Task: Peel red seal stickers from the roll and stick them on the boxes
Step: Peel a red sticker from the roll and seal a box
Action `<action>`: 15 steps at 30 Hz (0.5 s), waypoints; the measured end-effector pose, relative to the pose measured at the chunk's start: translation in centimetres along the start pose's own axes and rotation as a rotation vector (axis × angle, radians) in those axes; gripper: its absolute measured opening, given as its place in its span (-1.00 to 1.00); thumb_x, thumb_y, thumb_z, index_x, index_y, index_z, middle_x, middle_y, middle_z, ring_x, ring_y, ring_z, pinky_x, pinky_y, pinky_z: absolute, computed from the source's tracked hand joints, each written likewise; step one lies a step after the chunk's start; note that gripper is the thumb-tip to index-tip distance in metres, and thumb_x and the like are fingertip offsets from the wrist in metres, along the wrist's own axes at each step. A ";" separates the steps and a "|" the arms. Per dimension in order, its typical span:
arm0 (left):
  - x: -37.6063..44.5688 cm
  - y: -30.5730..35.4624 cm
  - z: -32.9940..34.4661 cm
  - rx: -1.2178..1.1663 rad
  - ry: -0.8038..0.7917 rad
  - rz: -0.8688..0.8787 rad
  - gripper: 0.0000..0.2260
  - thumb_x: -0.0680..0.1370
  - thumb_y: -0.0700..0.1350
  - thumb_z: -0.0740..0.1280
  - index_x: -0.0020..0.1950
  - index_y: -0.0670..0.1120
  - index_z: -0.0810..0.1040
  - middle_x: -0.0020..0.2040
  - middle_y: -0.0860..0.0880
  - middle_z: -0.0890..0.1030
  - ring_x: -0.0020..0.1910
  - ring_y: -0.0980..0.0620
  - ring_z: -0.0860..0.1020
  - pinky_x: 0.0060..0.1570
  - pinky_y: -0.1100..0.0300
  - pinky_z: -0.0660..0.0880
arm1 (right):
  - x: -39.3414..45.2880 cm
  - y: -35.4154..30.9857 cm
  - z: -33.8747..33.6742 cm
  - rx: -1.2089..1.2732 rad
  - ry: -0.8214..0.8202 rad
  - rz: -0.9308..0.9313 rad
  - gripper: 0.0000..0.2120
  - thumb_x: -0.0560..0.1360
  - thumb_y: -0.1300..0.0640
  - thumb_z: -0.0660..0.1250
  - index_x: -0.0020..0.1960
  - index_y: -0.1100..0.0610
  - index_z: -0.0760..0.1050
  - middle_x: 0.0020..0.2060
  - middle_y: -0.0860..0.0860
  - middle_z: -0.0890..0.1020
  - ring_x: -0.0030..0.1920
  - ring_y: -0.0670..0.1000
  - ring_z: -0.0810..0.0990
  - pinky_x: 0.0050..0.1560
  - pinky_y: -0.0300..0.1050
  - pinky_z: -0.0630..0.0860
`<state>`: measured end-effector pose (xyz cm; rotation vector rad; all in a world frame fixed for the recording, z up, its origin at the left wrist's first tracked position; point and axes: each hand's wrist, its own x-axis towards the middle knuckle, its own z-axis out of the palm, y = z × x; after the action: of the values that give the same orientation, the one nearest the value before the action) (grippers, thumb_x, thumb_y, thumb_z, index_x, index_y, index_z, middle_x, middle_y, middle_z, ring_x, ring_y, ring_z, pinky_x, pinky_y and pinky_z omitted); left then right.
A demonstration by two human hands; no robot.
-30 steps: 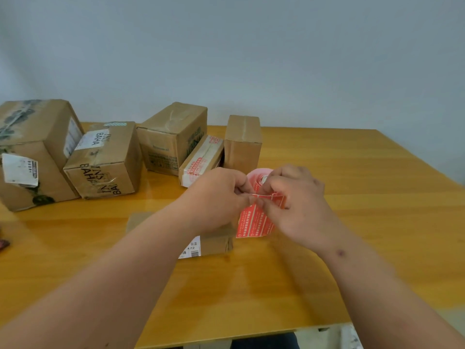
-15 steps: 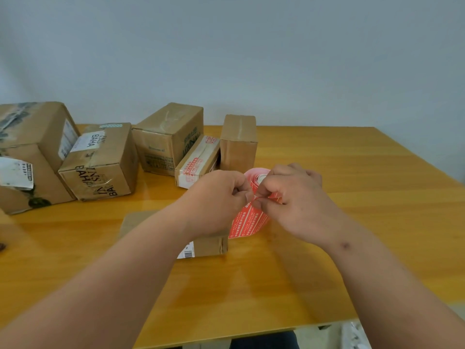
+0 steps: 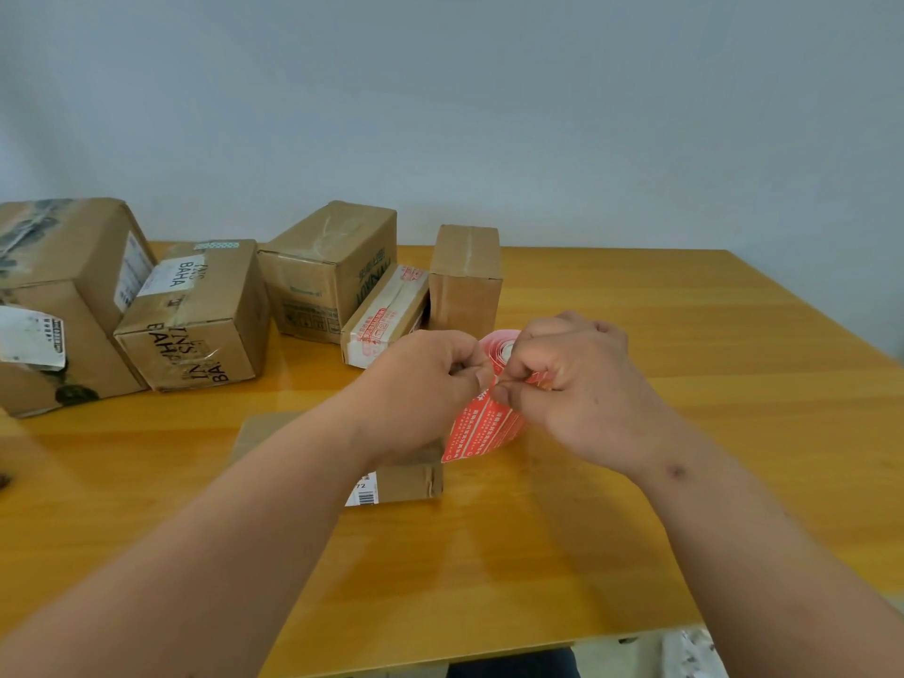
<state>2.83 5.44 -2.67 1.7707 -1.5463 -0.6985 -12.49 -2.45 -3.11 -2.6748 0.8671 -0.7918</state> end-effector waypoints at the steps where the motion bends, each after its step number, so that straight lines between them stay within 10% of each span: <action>1: 0.0 0.0 0.0 -0.027 -0.004 -0.007 -0.80 0.62 -0.05 0.25 -0.14 -0.07 0.57 -0.28 -0.04 0.55 -0.31 0.09 0.46 -0.24 0.16 0.46 | 0.0 0.0 0.0 0.005 0.002 0.002 -0.78 0.40 0.08 0.48 -0.37 0.03 0.52 -0.32 -0.15 0.52 -0.07 -0.10 0.41 0.12 0.01 0.16; 6: -0.1 -0.1 -0.3 -0.086 -0.016 -0.034 -0.80 0.61 -0.01 0.26 -0.14 -0.04 0.59 -0.13 -0.17 0.65 -0.20 -0.13 0.59 -0.07 0.01 0.58 | 0.2 -0.3 -0.2 0.021 -0.049 0.047 -0.77 0.41 0.02 0.47 -0.36 -0.04 0.48 -0.32 -0.33 0.49 -0.07 -0.25 0.38 0.18 0.00 0.17; 15: 0.2 0.2 -0.7 -0.084 0.040 -0.029 -0.74 0.60 0.08 0.24 -0.12 -0.03 0.63 -0.23 0.05 0.67 -0.21 0.17 0.62 -0.14 0.28 0.54 | 0.6 -0.8 -0.9 -0.027 -0.171 0.129 -0.73 0.44 -0.01 0.43 -0.38 -0.05 0.43 -0.39 -0.26 0.51 -0.19 -0.24 0.38 0.20 0.03 0.26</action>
<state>3.29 5.32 -2.02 1.7377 -1.4468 -0.7278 -12.18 -2.24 -1.86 -2.6302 0.9999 -0.5172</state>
